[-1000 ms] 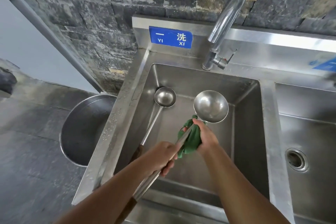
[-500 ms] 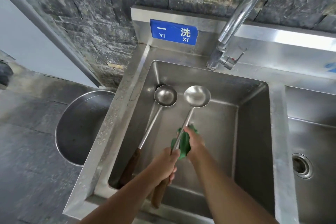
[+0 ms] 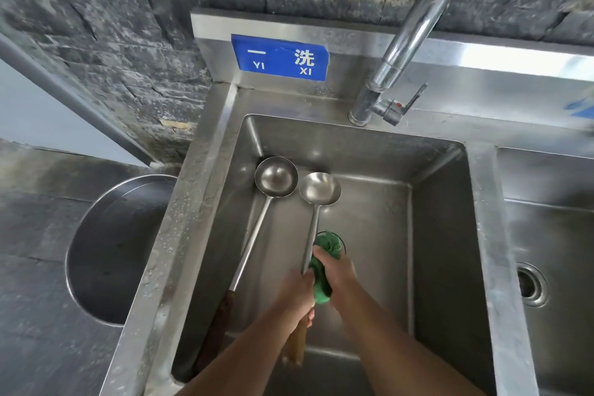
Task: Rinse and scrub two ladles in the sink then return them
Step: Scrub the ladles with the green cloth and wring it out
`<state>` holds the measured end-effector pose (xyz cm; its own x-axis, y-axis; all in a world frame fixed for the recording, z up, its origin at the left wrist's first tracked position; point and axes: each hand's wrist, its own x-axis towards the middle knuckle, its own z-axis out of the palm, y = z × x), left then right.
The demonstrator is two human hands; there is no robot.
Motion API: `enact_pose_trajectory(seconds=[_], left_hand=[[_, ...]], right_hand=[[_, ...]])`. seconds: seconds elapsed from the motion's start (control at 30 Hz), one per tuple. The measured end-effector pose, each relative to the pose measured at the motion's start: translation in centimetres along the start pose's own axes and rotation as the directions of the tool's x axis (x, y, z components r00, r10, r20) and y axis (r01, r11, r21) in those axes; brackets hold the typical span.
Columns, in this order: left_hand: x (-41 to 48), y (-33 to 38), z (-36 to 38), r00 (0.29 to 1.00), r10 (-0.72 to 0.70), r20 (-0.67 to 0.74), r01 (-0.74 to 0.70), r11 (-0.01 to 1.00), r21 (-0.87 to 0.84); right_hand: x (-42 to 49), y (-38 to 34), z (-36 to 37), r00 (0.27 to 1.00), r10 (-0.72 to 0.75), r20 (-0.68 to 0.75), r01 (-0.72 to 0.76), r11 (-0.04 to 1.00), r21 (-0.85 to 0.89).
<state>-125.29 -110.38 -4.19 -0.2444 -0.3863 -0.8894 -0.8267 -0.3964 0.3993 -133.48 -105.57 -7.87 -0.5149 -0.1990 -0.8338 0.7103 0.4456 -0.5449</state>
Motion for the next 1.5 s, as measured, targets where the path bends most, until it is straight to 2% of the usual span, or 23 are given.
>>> enact_pose_trajectory(seconds=[0.13, 0.3, 0.37, 0.5, 0.6, 0.7, 0.83, 0.93, 1.0, 1.03, 1.07, 1.13, 1.2, 1.3, 1.4, 1.5], left_hand=[[1.4, 0.1, 1.0, 0.998, -0.047, 0.042, 0.049, 0.998, -0.05], [2.2, -1.9, 3.2, 0.98, -0.149, 0.134, 0.164, 0.981, -0.107], [2.9, -3.3, 4.1, 0.984, -0.114, 0.139, 0.128, 0.987, -0.097], [4.6, -5.6, 5.1, 0.995, 0.029, 0.093, -0.032, 0.999, 0.029], [5.1, -5.8, 5.3, 0.991, 0.02, 0.134, -0.023, 0.999, 0.022], [5.6, -5.6, 5.0, 0.99, 0.014, 0.139, -0.033, 0.989, 0.141], [5.8, -5.9, 4.6, 0.996, -0.012, 0.092, -0.016, 0.954, 0.3], [4.7, -5.4, 4.2, 0.992, 0.114, -0.052, -0.092, 0.947, 0.309], [2.5, -3.7, 3.7, 0.95, 0.293, -0.107, -0.262, 0.935, 0.239], [1.1, -2.7, 3.5, 0.938, 0.333, -0.096, -0.316, 0.936, 0.156], [0.0, -1.8, 3.5, 0.941, 0.334, -0.059, -0.332, 0.942, 0.048], [-2.5, -0.5, 3.5, 0.954, 0.288, 0.082, -0.27, 0.946, -0.177], [-4.4, 0.4, 3.4, 0.948, 0.263, 0.179, -0.198, 0.929, -0.312], [-6.3, 1.5, 3.2, 0.931, 0.294, 0.218, -0.193, 0.901, -0.389], [-8.4, 2.7, 3.6, 0.918, 0.33, 0.22, -0.221, 0.886, -0.407], [-9.8, 3.5, 4.3, 0.914, 0.363, 0.182, -0.274, 0.882, -0.384]], right_hand=[[0.7, 0.0, -1.0, 0.999, -0.034, -0.006, 0.034, 0.995, -0.095], [2.3, 2.3, -3.0, 0.996, -0.081, 0.043, 0.092, 0.929, -0.359], [2.7, 3.7, -3.6, 0.995, -0.08, 0.057, 0.097, 0.898, -0.43], [5.0, 7.2, -4.5, 0.993, -0.054, 0.102, 0.097, 0.868, -0.487], [4.8, 7.0, -4.6, 0.993, -0.055, 0.103, 0.099, 0.871, -0.481], [3.5, 5.7, -5.0, 0.993, -0.071, 0.096, 0.108, 0.875, -0.472], [1.4, 5.0, -6.3, 0.996, -0.078, 0.053, 0.092, 0.919, -0.382], [-1.0, 3.9, -7.3, 0.998, -0.056, 0.04, 0.062, 0.983, -0.172], [-2.8, 2.8, -7.8, 0.995, -0.061, 0.077, 0.064, 0.998, -0.03], [-3.8, 2.1, -8.0, 0.991, -0.071, 0.113, 0.067, 0.997, 0.038], [-4.9, 1.3, -8.1, 0.986, -0.084, 0.146, 0.068, 0.991, 0.112], [-7.3, -0.3, -8.4, 0.975, -0.14, 0.173, 0.104, 0.975, 0.198], [-9.1, -1.7, -8.6, 0.966, -0.24, 0.099, 0.231, 0.968, 0.099], [-11.2, -3.6, -9.2, 0.908, -0.417, 0.027, 0.418, 0.906, -0.059], [-13.2, -5.5, -10.4, 0.812, -0.584, 0.017, 0.551, 0.755, -0.357], [-14.7, -6.8, -11.7, 0.724, -0.69, -0.029, 0.53, 0.582, -0.617]])
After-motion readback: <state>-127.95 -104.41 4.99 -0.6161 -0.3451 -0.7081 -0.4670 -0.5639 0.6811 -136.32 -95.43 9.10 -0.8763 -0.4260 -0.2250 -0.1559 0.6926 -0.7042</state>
